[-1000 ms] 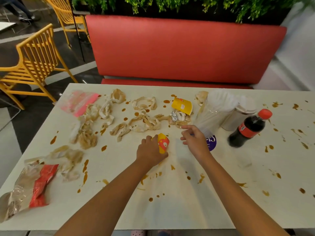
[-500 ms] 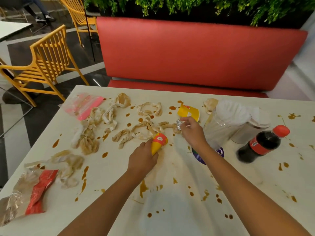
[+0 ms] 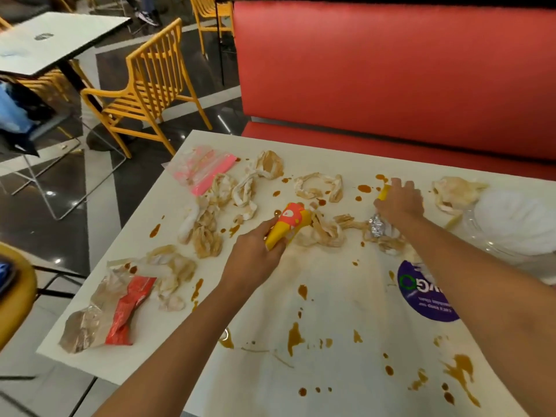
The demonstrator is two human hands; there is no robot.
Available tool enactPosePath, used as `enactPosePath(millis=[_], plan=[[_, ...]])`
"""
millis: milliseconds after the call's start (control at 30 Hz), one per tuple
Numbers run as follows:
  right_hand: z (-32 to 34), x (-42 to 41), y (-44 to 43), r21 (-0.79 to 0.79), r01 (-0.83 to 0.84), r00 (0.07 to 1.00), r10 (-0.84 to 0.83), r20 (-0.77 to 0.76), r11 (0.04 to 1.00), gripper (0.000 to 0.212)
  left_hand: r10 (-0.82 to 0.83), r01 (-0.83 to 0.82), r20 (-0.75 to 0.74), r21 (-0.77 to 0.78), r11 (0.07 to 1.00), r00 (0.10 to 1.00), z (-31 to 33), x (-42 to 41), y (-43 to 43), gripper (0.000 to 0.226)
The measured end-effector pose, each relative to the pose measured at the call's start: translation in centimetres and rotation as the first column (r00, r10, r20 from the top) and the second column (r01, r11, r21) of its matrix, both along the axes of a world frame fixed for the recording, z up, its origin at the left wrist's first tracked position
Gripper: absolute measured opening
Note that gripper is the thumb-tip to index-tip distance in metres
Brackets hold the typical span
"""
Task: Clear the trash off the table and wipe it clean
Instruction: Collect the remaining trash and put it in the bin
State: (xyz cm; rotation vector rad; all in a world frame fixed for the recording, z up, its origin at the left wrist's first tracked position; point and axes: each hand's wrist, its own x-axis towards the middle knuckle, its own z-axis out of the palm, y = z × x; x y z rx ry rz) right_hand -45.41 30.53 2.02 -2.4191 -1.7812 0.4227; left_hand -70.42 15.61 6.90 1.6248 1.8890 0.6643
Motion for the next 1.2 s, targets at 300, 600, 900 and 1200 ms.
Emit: enactPosePath(millis=[300, 600, 900, 1200], plan=[[-0.7, -0.6, -1.6, -0.114, -0.058, 0.992, 0.07, 0.107, 0.992, 0.065, -0.017, 0.021, 0.052, -0.066, 0.998, 0.999, -1.0, -1.4, -1.0, 0.048], [2.9, -1.9, -4.6, 0.014, -0.266, 0.928, 0.252, 0.275, 0.964, 0.055, -0.081, 0.088, 0.097, -0.064, 0.994, 0.992, -1.2, -1.4, -3.1, 0.045], [7.2, -3.2, -14.2, 0.352, -0.173, 0.964, 0.231, -0.128, 0.92, 0.051, -0.159, 0.169, 0.161, -0.048, 0.984, 0.974, 0.0, -0.3, -4.1, 0.044], [5.5, 2.8, -28.2, 0.229, 0.238, 0.893, -0.119, -0.434, 0.944, 0.048, -0.433, 0.467, 0.247, -0.1, 0.879, 0.867, -0.5, 6.6, -5.7, 0.036]])
